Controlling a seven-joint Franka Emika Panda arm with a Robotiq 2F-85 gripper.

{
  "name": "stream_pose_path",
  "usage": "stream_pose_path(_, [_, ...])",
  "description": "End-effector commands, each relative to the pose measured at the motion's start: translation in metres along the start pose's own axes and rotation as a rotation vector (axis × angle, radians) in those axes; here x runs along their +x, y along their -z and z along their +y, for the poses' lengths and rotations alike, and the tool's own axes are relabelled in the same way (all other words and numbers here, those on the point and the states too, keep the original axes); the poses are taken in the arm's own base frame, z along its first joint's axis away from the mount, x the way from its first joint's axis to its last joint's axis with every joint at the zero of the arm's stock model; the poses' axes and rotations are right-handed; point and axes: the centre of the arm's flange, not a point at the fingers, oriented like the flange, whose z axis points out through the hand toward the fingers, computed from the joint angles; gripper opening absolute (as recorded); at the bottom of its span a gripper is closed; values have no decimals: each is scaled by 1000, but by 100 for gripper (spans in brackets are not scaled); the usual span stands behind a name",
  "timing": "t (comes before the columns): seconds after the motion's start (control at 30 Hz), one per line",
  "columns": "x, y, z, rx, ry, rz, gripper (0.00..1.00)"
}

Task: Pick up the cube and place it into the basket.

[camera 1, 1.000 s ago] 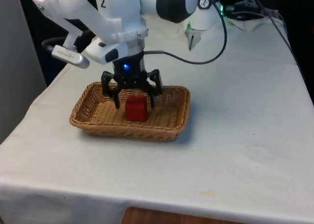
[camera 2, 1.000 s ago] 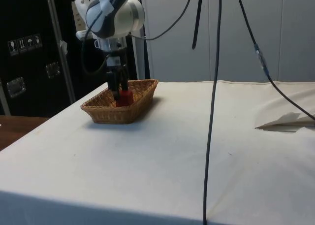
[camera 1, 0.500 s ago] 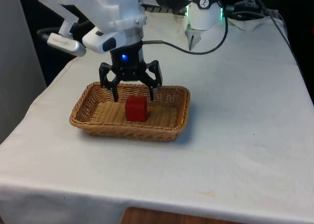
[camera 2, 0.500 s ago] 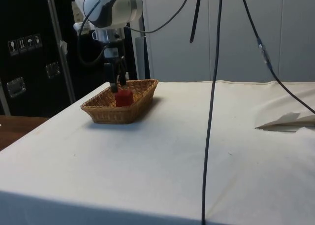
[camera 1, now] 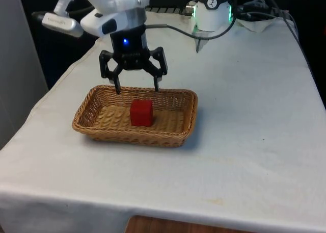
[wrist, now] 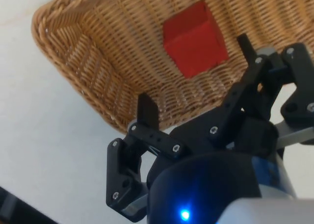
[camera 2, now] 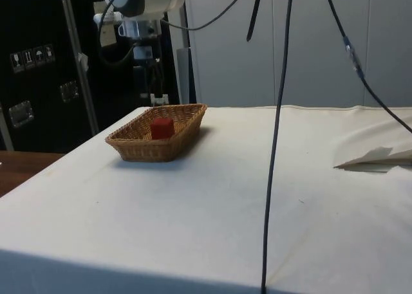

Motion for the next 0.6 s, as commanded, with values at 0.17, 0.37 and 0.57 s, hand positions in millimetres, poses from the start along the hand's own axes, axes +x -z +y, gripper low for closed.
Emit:
stream_pose_path(0.17, [-4, 20, 0, 3, 1, -3, 100])
stream_pose_path(0.37, [-6, 34, -1, 8, 3, -2, 100])
stream_pose_path(0.57, [-8, 51, -1, 13, 5, 1, 100])
